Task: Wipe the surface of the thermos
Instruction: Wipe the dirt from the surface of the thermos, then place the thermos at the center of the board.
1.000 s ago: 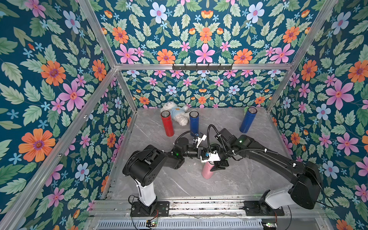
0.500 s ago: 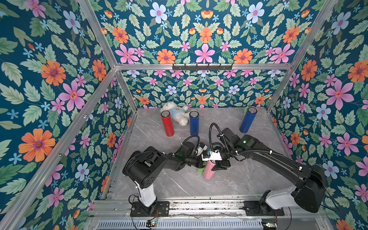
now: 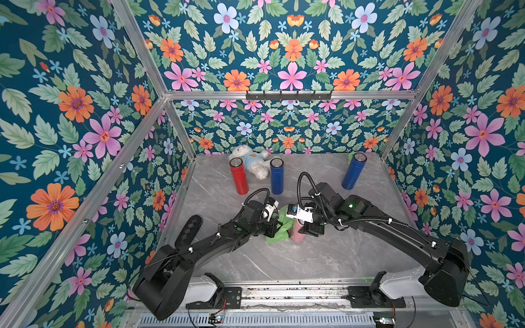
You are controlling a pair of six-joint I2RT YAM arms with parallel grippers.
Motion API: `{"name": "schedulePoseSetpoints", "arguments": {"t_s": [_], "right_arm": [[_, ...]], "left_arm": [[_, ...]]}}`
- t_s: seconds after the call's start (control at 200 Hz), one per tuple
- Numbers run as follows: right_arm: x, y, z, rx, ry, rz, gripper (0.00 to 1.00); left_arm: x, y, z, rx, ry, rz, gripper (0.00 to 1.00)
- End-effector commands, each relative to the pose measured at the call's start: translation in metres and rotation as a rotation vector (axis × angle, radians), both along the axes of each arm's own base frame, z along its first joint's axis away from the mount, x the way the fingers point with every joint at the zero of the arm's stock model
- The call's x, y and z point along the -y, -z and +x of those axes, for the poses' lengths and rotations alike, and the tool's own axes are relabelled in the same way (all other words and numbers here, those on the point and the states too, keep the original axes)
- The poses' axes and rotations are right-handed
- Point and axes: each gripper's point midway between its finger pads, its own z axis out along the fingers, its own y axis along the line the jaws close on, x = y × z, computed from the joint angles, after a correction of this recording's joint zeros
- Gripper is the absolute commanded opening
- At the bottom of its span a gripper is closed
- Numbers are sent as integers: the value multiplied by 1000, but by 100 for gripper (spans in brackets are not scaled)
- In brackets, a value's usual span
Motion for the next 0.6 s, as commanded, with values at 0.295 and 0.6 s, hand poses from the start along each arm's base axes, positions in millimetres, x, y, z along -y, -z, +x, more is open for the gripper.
{"name": "schedulePoseSetpoints", "arguments": {"t_s": [0.295,0.6], "right_arm": [[-13,7,8,-63,54,8,0],[-16,19,7,-112,68,-13,0]], "left_arm": [[-75,-45,7,166,-225,252,0],[-102,-64,7,218,-295,335,0]]}}
